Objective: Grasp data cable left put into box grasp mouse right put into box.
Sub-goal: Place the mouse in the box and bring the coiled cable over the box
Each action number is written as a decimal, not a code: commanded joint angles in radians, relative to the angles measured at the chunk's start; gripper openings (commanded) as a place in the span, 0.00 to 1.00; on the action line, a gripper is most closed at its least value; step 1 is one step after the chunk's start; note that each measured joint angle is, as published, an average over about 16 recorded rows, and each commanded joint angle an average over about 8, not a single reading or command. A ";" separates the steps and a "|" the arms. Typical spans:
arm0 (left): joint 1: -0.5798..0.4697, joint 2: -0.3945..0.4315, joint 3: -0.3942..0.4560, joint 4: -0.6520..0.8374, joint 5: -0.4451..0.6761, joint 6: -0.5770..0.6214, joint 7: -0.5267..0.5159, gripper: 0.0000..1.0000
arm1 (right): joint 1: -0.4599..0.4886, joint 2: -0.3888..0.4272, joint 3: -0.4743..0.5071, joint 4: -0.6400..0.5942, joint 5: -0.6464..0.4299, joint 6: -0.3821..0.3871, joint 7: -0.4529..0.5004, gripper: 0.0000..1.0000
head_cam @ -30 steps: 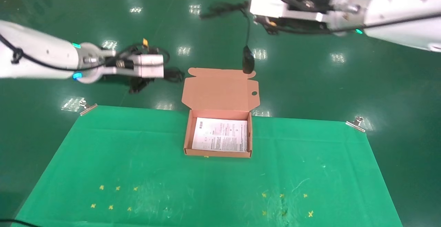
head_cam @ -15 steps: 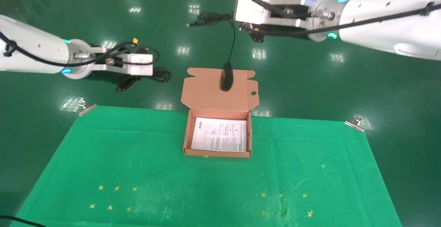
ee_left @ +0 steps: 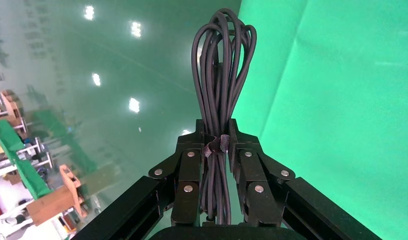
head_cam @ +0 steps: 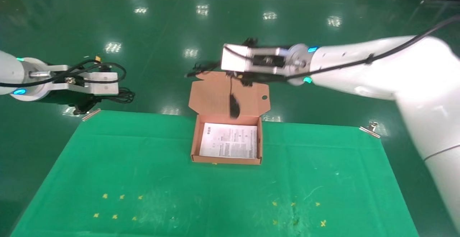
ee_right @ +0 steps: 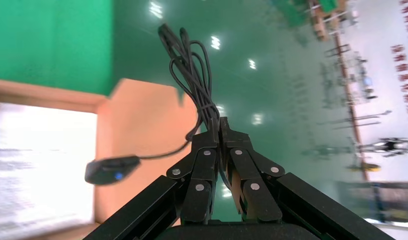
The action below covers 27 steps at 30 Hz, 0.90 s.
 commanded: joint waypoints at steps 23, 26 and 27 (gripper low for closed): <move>0.015 -0.027 0.004 -0.085 0.036 0.034 -0.071 0.00 | -0.095 -0.047 -0.183 -0.188 0.089 0.142 0.208 0.58; 0.015 -0.028 0.004 -0.085 0.036 0.034 -0.071 0.00 | -0.095 -0.046 -0.193 -0.189 0.092 0.143 0.211 0.93; 0.015 -0.028 0.005 -0.086 0.036 0.034 -0.071 0.00 | -0.095 -0.045 -0.195 -0.188 0.094 0.143 0.212 1.00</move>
